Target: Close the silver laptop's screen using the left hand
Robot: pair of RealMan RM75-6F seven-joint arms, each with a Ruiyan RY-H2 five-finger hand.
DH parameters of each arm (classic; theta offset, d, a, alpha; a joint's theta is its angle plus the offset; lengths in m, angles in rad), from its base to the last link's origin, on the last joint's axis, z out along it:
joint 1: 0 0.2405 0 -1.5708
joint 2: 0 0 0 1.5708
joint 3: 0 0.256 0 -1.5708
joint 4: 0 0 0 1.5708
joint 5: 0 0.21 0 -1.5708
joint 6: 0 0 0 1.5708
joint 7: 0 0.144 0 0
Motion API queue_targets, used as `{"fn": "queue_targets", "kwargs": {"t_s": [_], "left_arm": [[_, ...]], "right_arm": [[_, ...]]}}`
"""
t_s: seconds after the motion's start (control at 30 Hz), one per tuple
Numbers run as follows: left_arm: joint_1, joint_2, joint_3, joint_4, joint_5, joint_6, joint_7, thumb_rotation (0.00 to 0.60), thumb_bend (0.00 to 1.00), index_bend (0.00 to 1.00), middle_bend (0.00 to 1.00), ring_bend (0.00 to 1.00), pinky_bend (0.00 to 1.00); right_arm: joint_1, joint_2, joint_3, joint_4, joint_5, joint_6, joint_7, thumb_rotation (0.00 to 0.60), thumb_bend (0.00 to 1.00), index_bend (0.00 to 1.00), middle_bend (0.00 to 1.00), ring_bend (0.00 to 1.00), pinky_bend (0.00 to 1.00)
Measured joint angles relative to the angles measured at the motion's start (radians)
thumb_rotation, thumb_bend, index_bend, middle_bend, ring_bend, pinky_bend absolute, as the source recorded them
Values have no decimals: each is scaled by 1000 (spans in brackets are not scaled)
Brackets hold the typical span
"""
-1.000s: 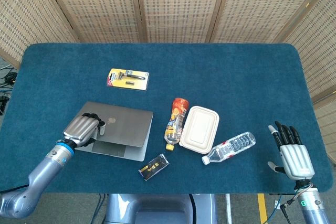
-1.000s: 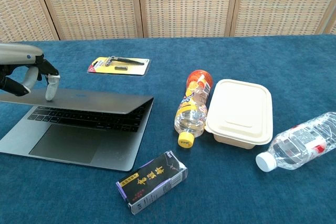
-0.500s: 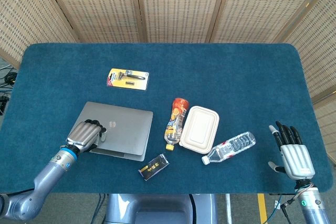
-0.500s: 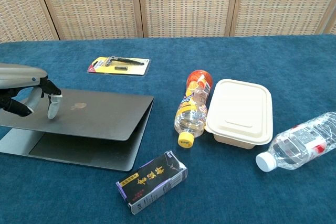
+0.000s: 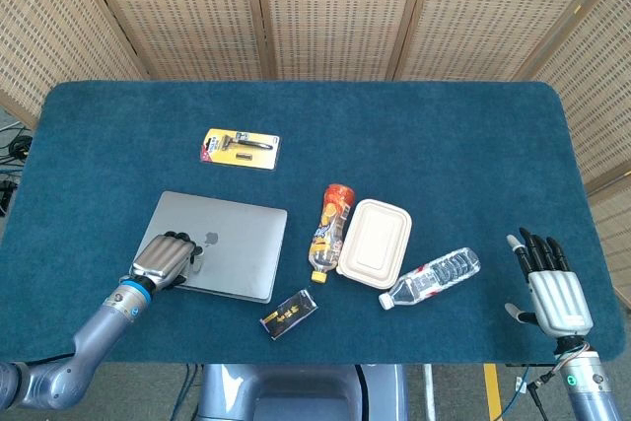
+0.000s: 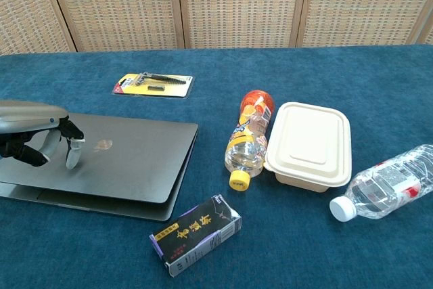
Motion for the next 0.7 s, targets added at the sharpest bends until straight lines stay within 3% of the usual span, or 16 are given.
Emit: {"fn": "queue_targets", "kwargs": {"t_s": [0.57,0.7], "left_arm": [[-5,-42,13,39,-34,-4,21,600,997,512,430,214,209],[-3,-41,12,39,-33,3,19,600,924,512,430,215,209]], "right_arm": [[0,1,1,0,2,1,1,600,0,0,0,0,0],[0,0,0,-1,0,1,-1,600,0,0,0,0,0]]}}
